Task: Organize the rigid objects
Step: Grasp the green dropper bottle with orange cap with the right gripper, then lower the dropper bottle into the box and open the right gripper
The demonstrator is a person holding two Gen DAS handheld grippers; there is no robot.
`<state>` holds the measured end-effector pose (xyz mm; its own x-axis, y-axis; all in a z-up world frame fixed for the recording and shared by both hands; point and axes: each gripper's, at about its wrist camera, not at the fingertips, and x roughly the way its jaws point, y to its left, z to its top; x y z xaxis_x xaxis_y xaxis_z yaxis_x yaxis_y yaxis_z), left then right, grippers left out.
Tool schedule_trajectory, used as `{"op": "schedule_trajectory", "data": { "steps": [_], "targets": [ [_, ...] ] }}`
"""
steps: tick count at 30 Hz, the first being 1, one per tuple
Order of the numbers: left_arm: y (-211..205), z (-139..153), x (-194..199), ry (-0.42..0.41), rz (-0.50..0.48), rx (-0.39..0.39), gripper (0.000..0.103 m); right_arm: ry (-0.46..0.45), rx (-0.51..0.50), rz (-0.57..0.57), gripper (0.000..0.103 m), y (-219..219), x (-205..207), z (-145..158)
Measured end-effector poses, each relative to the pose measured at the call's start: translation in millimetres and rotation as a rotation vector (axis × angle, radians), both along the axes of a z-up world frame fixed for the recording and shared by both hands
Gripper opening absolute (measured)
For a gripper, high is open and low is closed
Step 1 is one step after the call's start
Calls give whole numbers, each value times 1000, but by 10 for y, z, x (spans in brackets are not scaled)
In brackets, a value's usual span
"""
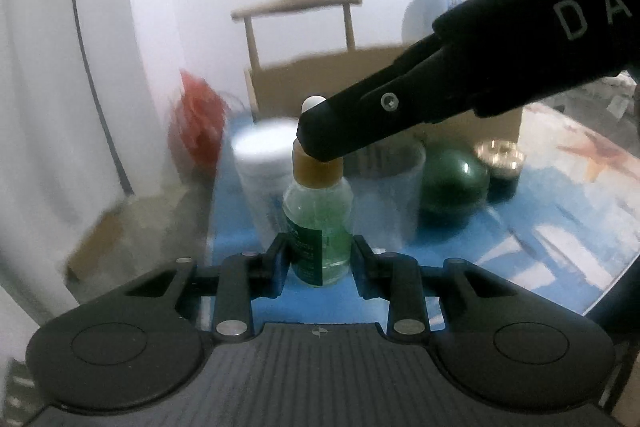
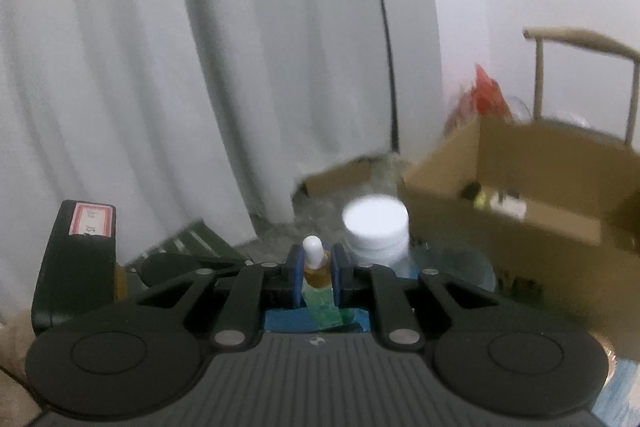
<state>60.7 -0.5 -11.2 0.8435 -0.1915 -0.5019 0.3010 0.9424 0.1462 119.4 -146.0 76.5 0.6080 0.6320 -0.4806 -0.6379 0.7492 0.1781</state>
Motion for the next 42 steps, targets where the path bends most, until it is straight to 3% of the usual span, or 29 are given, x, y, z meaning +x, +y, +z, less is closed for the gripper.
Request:
{"op": "schedule_trajectory", "data": {
  "steps": [5, 10, 13, 16, 21, 28, 32, 36, 42],
  "targets": [
    [-33, 390, 39, -76, -15, 44, 31, -94, 45, 26, 15, -116, -62, 378],
    [-118, 814, 352, -97, -78, 48, 31, -140, 82, 12, 15, -283, 141, 730],
    [-205, 1009, 718, -59, -140, 16, 31, -133, 96, -25, 15, -410, 414, 921],
    [-290, 1101, 1194, 49, -193, -56, 31, -100, 88, -68, 15, -517, 750, 992],
    [-456, 869, 1755, 223, -204, -91, 31, 24, 89, -119, 16, -671, 1307, 770],
    [-531, 455, 2068, 383, -170, -31, 31, 208, 147, -133, 16, -849, 1768, 240],
    [-520, 365, 2165, 441, -154, -17, 31, 262, 164, -125, 16, -896, 1876, 28],
    [-497, 342, 2239, 504, -143, -52, 31, 290, 167, -123, 15, -912, 1990, -69],
    [-505, 373, 2205, 513, -145, -73, 37, 334, 173, -125, 15, -934, 2044, -208]
  ]
}}
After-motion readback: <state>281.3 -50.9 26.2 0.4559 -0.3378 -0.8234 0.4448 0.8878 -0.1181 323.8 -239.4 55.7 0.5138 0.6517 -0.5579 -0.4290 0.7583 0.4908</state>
